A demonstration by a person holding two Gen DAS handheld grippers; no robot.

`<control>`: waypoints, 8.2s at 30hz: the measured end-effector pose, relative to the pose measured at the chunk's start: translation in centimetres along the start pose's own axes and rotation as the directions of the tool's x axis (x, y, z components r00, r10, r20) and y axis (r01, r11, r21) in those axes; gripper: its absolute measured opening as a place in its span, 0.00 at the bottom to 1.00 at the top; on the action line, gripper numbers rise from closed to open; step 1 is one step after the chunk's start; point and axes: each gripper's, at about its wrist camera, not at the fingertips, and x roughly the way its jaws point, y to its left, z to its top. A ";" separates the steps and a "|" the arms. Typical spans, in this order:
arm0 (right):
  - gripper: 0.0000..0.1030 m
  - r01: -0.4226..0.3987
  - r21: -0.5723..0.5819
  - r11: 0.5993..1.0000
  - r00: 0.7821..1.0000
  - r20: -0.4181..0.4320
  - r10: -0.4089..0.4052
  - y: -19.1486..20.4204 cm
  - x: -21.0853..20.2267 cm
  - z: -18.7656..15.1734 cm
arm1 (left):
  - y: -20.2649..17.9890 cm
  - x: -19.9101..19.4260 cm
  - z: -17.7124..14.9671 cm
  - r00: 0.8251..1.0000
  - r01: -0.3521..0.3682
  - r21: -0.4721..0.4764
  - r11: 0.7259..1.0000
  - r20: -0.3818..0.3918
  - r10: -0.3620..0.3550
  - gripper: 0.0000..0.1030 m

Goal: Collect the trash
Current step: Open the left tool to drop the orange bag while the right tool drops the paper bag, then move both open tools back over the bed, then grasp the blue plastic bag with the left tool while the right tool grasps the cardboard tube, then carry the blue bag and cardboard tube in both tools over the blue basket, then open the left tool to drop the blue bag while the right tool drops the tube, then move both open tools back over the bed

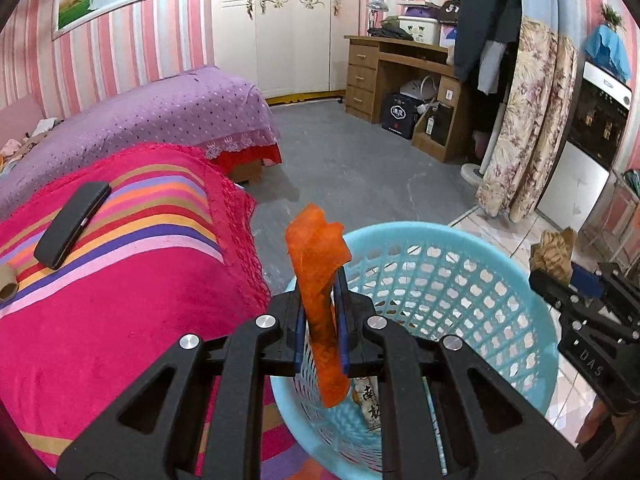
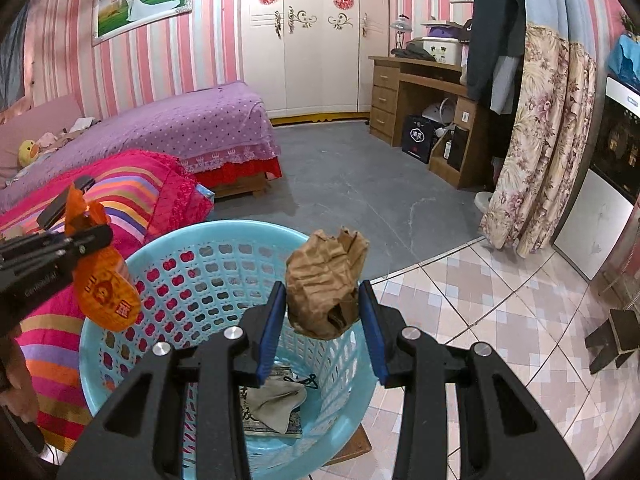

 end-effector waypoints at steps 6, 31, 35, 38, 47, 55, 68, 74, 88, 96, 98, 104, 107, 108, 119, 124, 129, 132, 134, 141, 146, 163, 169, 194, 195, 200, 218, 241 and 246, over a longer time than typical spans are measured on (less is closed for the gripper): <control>0.36 0.002 -0.013 1.000 1.000 -0.008 -0.002 0.3 0.5 -0.2 | 0.3 0.1 -0.3 0.999 -0.049 0.009 0.999 0.023 0.049 0.48; 0.77 -0.002 -0.019 1.000 0.999 0.032 0.002 4.4 0.2 0.7 | 10.4 -6.5 -2.1 0.955 -0.258 -0.056 0.965 0.140 0.263 0.94; 0.86 -0.001 -0.035 0.999 0.999 0.044 0.002 6.1 -0.2 1.0 | 12.8 -8.5 -2.6 0.944 -0.285 -0.082 0.955 0.150 0.294 0.94; 0.86 -0.005 -0.049 0.999 0.998 0.055 0.008 7.5 -0.7 1.3 | 14.5 -9.8 -2.9 0.936 -0.308 -0.092 0.947 0.152 0.319 0.94; 0.91 -0.056 -0.097 0.994 0.995 0.081 0.063 12.7 -1.7 1.6 | 21.7 -13.8 -4.8 0.900 -0.388 -0.137 0.911 0.156 0.407 0.95; 0.91 -0.113 -0.124 0.986 0.988 0.091 0.125 17.8 -2.5 1.6 | 28.4 -15.0 -7.4 0.871 -0.449 -0.191 0.873 0.126 0.475 0.95; 0.91 -0.157 -0.236 0.959 0.983 0.059 0.176 25.5 -3.2 0.5 | 40.0 -17.0 -11.0 0.848 -0.510 -0.248 0.824 0.020 0.530 0.95; 0.91 -0.189 -0.269 0.945 0.977 0.041 0.207 29.1 -3.3 0.0 | 44.2 -16.9 -12.5 0.833 -0.542 -0.262 0.798 -0.044 0.552 0.95; 0.91 -0.237 -0.351 0.906 0.967 0.007 0.256 37.5 -4.6 -0.3 | 47.9 -15.1 -12.9 0.880 -0.470 -0.274 0.839 -0.062 0.472 0.46; 0.91 -0.278 -0.377 0.883 0.952 0.015 0.306 42.4 -5.5 1.0 | 48.8 -19.5 -12.0 0.897 -0.395 -0.343 0.852 0.056 0.439 0.13; 0.91 -0.294 -0.382 0.876 0.946 0.012 0.323 43.5 -5.4 1.2 | 49.6 -20.7 -12.2 0.887 -0.407 -0.355 0.841 0.066 0.457 0.13; 0.91 -0.329 -0.433 0.839 0.938 -0.043 0.345 47.9 -3.5 1.0 | 52.0 -21.5 -13.2 0.848 -0.481 -0.387 0.787 0.023 0.530 0.13; 0.91 -0.339 -0.469 0.816 0.935 -0.070 0.349 50.1 -2.3 1.1 | 53.2 -21.5 -13.6 0.830 -0.513 -0.396 0.762 -0.002 0.557 0.13; 0.91 -0.344 -0.479 0.808 0.933 -0.076 0.352 50.8 -1.8 1.2 | 53.7 -21.3 -13.7 0.826 -0.521 -0.403 0.753 -0.013 0.564 0.13; 0.61 -0.394 -0.546 0.740 0.918 -0.191 0.348 56.6 3.7 1.2 | 54.9 -20.5 -14.4 0.813 -0.549 -0.420 0.723 -0.065 0.579 0.13; 0.37 -0.411 -0.571 0.710 0.910 -0.215 0.354 57.5 4.4 1.2 | 54.5 -20.6 -14.1 0.799 -0.568 -0.405 0.716 -0.062 0.598 0.13; 0.32 -0.396 -0.592 0.701 0.910 -0.155 0.384 56.7 2.6 0.9 | 53.3 -21.2 -13.6 0.784 -0.585 -0.392 0.711 -0.047 0.619 0.13; 0.28 -0.379 -0.603 0.702 0.914 -0.124 0.387 55.3 1.0 1.1 | 52.2 -22.0 -13.1 0.781 -0.582 -0.386 0.716 -0.019 0.624 0.13; 0.28 -0.366 -0.601 0.711 0.916 -0.098 0.388 53.6 -0.4 1.4 | 51.2 -22.4 -12.9 0.782 -0.577 -0.382 0.722 -0.004 0.623 0.13; 0.23 -0.328 -0.581 0.745 0.924 -0.035 0.380 47.2 -4.6 3.1 | 46.8 -23.0 -11.5 0.790 -0.564 -0.333 0.756 0.051 0.612 0.13; 0.23 -0.309 -0.557 0.771 0.931 -0.014 0.364 42.0 -7.0 2.8 | 44.6 -23.3 -11.3 0.819 -0.518 -0.341 0.784 0.066 0.570 0.13; 0.23 -0.301 -0.429 0.852 0.944 -0.009 0.329 30.6 -7.1 -0.5 | 35.8 -20.0 -10.9 0.866 -0.456 -0.286 0.843 0.074 0.494 0.13; 0.23 -0.320 -0.392 0.862 0.941 -0.028 0.337 28.9 -5.2 -0.4 | 34.4 -17.7 -10.3 0.880 -0.440 -0.293 0.849 0.051 0.473 0.13; 0.23 -0.249 -0.185 0.951 0.963 0.054 0.263 13.9 -3.3 3.5 | 17.8 -10.1 -4.4 0.955 -0.263 -0.146 0.954 0.101 0.279 0.13; 0.23 -0.236 -0.172 0.956 0.967 0.055 0.249 12.8 -3.1 3.5 | 16.4 -9.8 -4.1 0.959 -0.250 -0.125 0.960 0.107 0.263 0.13; 0.23 -0.170 -0.131 0.977 0.983 0.043 0.177 8.2 -2.0 3.0 | 11.0 -7.7 -2.9 0.983 -0.146 -0.083 0.986 0.098 0.154 0.13; 0.23 -0.115 0.001 0.993 0.993 0.031 0.114 1.3 0.2 1.7 | -0.4 -0.3 -2.2 1.000 0.018 0.021 1.000 0.003 -0.018 0.21; 0.54 -0.096 -0.007 0.995 0.994 0.058 0.096 2.9 0.6 1.5 | 6.7 -3.7 -2.5 0.970 -0.208 -0.075 0.975 0.112 0.215 0.94; 0.80 -0.079 0.025 0.997 0.993 0.089 0.076 3.1 -0.3 2.0 | 8.4 -4.7 -2.9 0.963 -0.236 -0.074 0.969 0.119 0.243 0.94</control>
